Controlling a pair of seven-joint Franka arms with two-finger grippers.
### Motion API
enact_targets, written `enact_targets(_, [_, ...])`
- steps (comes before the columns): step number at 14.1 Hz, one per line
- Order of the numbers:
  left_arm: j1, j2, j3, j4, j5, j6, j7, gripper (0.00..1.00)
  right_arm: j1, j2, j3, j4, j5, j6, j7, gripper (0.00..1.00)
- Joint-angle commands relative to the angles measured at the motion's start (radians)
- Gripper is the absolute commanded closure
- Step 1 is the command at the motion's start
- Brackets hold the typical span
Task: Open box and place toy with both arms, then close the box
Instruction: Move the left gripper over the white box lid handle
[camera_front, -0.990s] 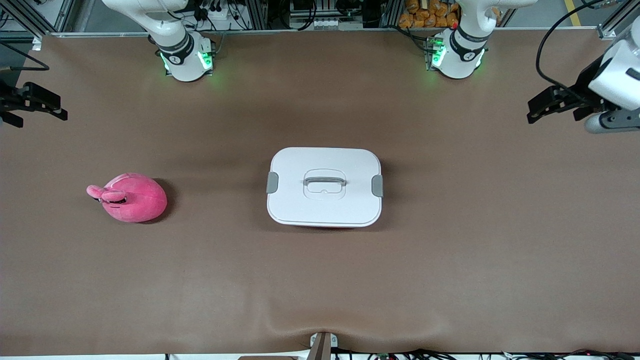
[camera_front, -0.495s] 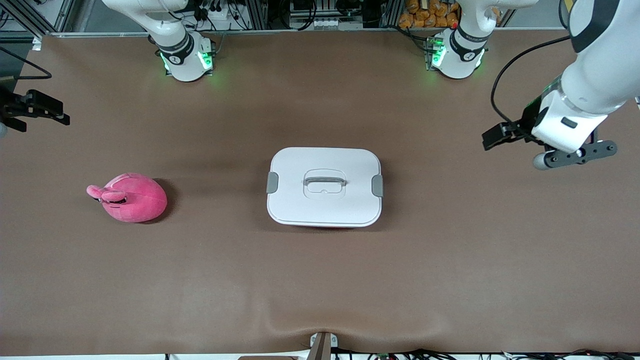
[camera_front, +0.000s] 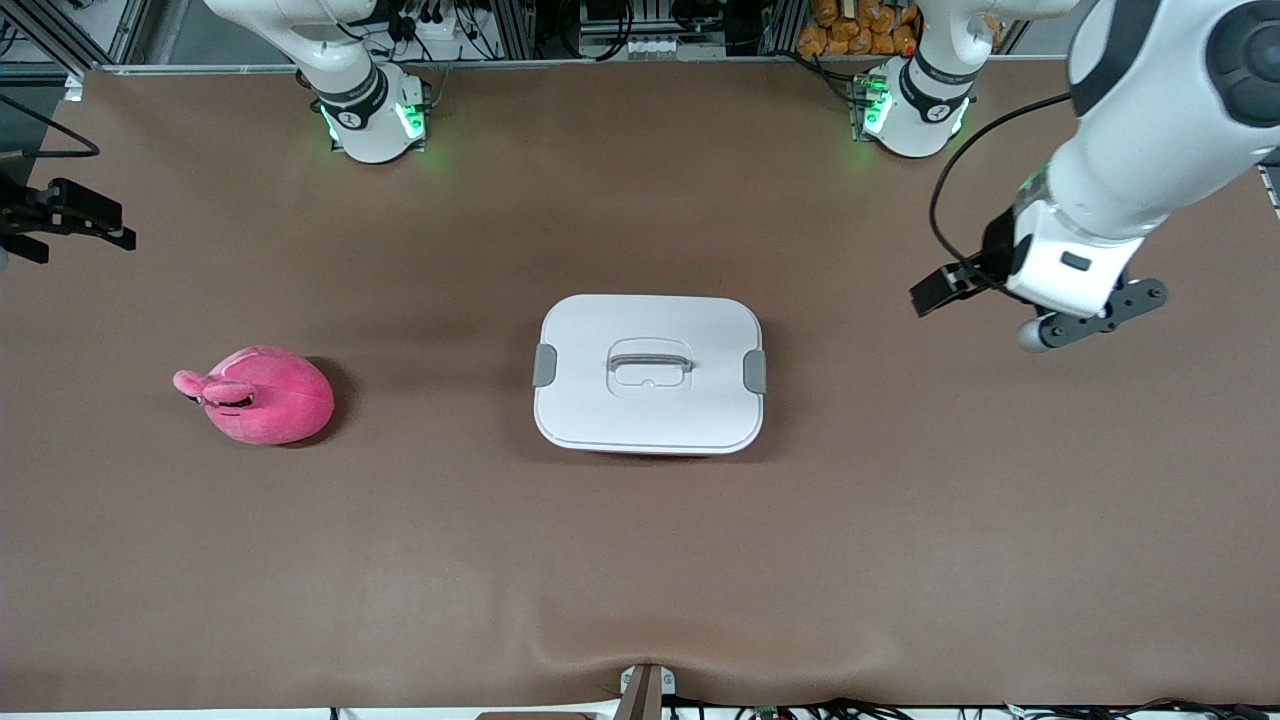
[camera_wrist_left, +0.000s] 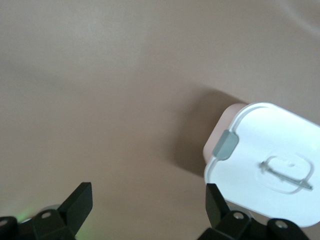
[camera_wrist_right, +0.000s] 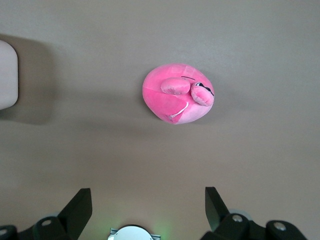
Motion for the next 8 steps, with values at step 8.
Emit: enact_targets(8, [-0.133, 0.123, -0.001, 0.014, 0.0, 0.125, -0.451, 0.0, -0.017, 0.005, 0.007, 0.02, -0.008, -0.012, 0.015, 0.0])
